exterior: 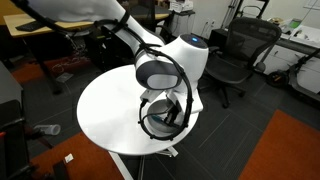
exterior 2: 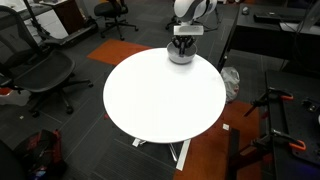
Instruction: Remove the marker from the bowl and place it on the table
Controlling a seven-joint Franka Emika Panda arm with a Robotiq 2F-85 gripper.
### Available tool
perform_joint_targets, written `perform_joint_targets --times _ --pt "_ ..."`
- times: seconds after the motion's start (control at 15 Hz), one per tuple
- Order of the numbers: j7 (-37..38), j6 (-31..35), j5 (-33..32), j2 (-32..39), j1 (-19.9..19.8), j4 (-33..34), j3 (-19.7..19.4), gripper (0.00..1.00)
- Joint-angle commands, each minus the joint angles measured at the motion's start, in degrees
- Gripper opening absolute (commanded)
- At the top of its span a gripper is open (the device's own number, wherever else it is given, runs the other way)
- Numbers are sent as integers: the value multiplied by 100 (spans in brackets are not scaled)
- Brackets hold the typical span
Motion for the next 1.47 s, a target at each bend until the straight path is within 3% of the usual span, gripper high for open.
perform_joint_targets --times 0.0,0.33,0.6,0.93,1.4 --pt "216 -91 -173 -404 176 -209 -151 5" --pt "128 17 -489 -1357 453 -773 -316 5" --pt "-147 -82 -1127 -2269 708 -1178 -319 5" --pt "-838 -525 -1962 -2958 1007 -1142 30 5" --pt "-2333 -1006 -2028 -2859 1065 -879 764 5"
